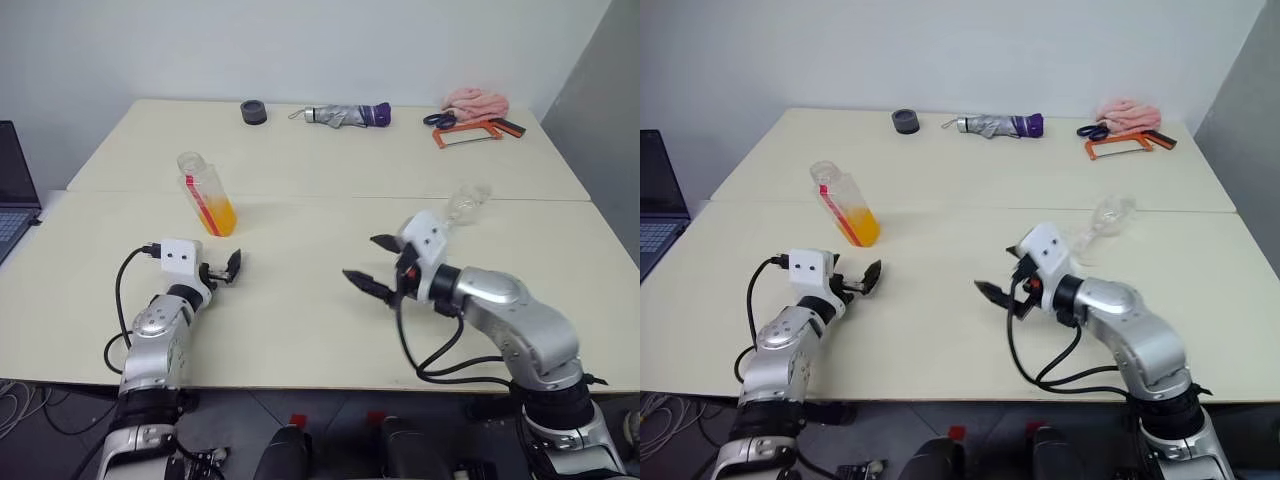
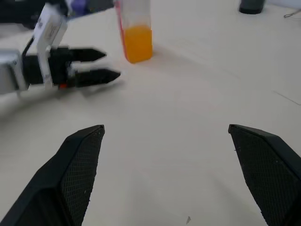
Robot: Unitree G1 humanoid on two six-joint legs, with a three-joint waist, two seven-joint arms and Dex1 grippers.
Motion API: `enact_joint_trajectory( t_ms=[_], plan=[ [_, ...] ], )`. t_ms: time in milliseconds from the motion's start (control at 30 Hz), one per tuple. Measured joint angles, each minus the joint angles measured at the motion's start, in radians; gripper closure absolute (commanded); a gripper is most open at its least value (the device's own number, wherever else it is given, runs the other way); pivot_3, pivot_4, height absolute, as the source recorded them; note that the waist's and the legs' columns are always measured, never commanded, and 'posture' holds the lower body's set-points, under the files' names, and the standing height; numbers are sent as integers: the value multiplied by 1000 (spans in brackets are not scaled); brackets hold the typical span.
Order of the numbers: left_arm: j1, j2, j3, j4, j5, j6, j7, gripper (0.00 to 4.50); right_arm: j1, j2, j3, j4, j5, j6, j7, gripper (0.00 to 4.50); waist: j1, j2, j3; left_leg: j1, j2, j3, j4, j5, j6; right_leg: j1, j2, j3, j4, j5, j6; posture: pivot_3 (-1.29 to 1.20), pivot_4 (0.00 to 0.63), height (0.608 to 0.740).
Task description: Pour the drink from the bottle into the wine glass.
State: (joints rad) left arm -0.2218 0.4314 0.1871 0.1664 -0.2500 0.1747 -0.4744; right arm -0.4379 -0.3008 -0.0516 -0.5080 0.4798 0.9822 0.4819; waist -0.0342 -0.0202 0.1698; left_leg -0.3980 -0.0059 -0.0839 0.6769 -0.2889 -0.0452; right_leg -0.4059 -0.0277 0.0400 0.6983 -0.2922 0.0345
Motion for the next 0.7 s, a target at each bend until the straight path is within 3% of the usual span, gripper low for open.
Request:
enact_joint_trajectory(
  t_ms=[133, 267, 467, 700],
  plan=[
    [25, 70, -82, -151, -102, 114, -223, 31, -160, -7, -317, 96, 122, 231, -129, 0, 7, 0, 0, 0, -1, 0, 0, 0, 0, 1, 0, -1, 0, 0, 0, 0, 150, 740],
    [-33, 155, -165, -226, -159, 176, -427, 31, -288, -75, -480, 343, 104, 339, -243, 0, 5, 2, 1, 1, -2, 5, -1, 0, 0, 1, 2, 1, -1, 0, 0, 0, 150, 740],
    [-160, 215, -267, -208, -159, 183, -635, 31, -373, -172, -499, 747, 44, 318, -262, 0, -7, 3, 1, 2, -1, 10, -3, 0, 0, 0, 6, 3, -1, 0, 0, 0, 150, 740],
    [-224, 222, -338, -187, -146, 151, -783, 31, -499, -215, -416, 1172, -5, 160, -157, 0, -26, 5, 2, 2, -1, 11, -3, 0, 0, 0, 6, 4, -1, 0, 0, 0, 150, 740]
  ],
)
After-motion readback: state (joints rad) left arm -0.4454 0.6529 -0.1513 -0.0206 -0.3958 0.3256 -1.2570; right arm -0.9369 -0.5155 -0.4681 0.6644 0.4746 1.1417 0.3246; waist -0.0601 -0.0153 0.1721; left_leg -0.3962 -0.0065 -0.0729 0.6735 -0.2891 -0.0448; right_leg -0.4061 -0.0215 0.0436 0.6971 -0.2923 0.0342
